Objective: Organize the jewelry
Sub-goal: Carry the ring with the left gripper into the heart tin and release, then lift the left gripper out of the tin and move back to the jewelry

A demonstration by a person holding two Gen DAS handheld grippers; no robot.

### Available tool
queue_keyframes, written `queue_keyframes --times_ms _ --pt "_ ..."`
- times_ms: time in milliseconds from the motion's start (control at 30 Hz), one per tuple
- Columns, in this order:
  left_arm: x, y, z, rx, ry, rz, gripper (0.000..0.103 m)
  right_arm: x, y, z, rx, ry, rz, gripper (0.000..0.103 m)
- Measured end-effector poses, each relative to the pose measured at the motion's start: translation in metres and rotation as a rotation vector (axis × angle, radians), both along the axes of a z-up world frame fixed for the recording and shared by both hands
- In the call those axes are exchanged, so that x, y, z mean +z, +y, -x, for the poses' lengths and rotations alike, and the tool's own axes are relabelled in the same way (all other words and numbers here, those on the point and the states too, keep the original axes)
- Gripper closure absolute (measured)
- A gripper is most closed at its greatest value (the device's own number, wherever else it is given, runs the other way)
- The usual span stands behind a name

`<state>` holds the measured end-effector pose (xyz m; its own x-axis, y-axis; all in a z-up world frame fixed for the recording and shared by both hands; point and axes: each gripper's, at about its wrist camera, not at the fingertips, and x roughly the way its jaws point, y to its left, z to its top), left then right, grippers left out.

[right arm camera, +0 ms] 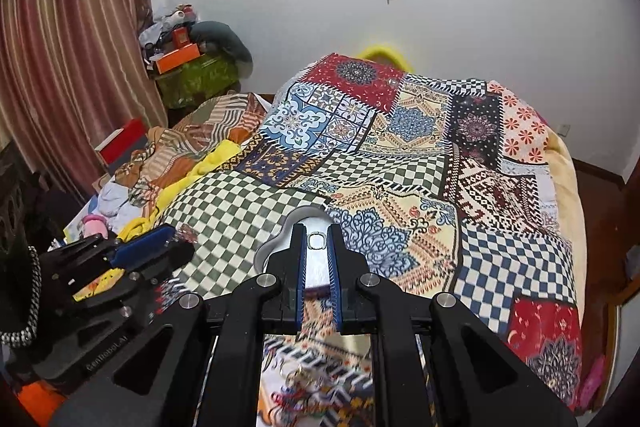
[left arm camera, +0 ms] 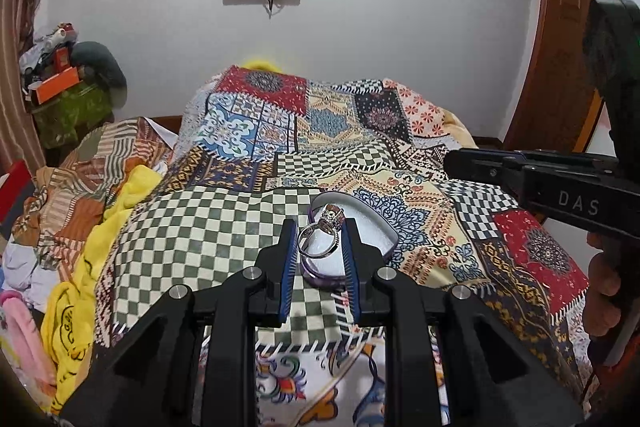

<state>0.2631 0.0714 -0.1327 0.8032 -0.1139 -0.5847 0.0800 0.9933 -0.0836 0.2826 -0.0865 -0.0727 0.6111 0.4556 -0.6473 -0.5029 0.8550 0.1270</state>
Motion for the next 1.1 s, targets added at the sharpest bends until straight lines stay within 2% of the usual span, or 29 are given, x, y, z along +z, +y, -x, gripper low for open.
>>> queue_keyframes --times_ms 633,867,1100 --pt "-0.060 -0.012 -0.069 -0.111 0.215 0.000 0.082 -0.051 0.026 -0.065 0.110 0.183 0.033 0.094" --pt "-0.069 -0.020 -0.077 -0.138 0.235 -0.009 0.082 -0.065 0.034 -0.076 0.141 0.226 0.065 0.094" --pt "-0.070 -0.023 -0.078 -0.161 0.251 -0.004 0.082 -0.069 0.038 -0.077 0.137 0.206 0.107 0.094"
